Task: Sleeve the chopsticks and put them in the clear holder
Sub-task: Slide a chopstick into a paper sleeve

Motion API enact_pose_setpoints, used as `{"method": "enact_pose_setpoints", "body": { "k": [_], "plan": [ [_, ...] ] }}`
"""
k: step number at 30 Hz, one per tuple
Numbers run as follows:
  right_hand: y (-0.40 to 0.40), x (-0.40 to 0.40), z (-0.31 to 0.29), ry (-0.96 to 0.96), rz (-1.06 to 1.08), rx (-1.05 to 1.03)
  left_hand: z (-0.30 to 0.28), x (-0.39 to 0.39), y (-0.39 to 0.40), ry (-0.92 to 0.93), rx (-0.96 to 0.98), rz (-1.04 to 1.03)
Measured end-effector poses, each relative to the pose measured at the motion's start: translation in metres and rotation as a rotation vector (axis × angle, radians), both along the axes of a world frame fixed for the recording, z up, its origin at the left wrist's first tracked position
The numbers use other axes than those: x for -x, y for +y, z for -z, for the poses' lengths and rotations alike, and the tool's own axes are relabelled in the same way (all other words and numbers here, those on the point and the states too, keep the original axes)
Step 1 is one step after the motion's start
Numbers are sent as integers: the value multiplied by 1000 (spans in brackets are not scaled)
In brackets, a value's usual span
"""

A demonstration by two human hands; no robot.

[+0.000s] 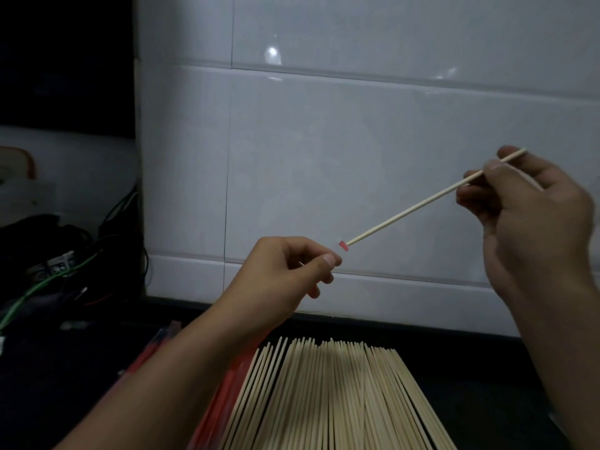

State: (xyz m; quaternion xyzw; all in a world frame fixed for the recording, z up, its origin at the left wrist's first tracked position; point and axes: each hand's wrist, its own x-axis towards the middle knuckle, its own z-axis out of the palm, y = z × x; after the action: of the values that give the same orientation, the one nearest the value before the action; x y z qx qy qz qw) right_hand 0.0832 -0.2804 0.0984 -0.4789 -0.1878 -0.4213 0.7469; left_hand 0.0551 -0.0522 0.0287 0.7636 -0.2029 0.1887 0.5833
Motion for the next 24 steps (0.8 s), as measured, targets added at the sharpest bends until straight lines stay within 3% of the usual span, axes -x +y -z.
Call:
{"method": "enact_pose_setpoints", "body": {
  "k": [24],
  "plan": [
    [5,-3,7,-25,51,116,2,-5,0,18,-14,-20]
  ]
}}
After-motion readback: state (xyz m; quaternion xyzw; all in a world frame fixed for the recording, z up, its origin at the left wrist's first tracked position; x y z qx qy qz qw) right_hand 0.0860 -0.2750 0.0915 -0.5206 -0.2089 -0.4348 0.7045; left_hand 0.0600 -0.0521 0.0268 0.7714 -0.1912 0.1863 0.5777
